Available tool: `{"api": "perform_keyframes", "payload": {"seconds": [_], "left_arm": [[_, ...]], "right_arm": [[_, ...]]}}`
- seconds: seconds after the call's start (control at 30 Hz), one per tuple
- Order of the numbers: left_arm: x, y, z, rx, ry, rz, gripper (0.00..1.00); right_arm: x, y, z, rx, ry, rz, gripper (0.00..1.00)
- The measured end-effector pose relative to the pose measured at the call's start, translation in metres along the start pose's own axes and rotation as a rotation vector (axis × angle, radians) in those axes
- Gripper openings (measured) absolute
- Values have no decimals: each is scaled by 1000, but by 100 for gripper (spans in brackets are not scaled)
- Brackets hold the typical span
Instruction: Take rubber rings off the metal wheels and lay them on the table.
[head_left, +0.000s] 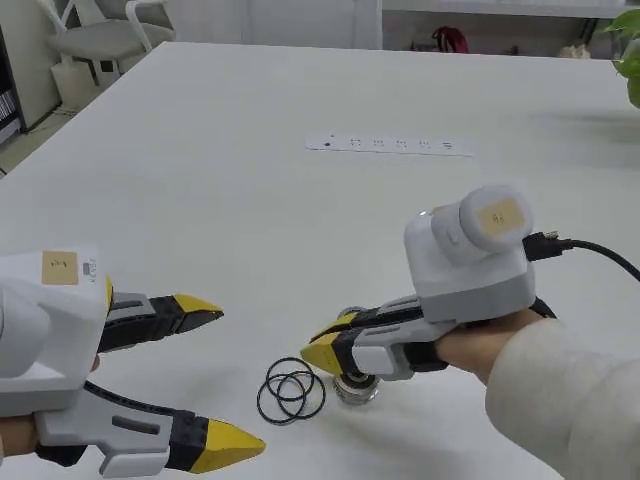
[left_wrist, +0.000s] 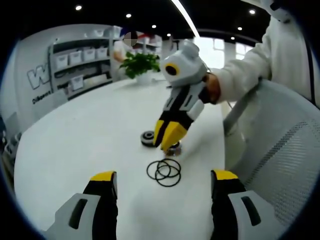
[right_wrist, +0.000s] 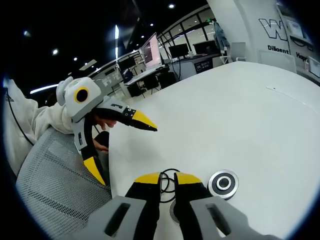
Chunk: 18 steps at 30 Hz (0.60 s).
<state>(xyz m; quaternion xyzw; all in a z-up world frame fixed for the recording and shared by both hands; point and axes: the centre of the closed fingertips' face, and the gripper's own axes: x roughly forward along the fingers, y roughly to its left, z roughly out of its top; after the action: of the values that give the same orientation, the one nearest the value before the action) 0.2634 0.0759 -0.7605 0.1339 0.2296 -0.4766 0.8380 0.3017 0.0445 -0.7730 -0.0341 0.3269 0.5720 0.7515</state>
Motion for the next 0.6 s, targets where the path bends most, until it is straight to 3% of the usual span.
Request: {"api": "perform_keyframes", "payload": {"seconds": [0.6], "left_arm": [[-1, 4, -1, -8, -1, 12, 78]], "right_arm": [[-22, -14, 27, -2, -87, -58, 8]]}}
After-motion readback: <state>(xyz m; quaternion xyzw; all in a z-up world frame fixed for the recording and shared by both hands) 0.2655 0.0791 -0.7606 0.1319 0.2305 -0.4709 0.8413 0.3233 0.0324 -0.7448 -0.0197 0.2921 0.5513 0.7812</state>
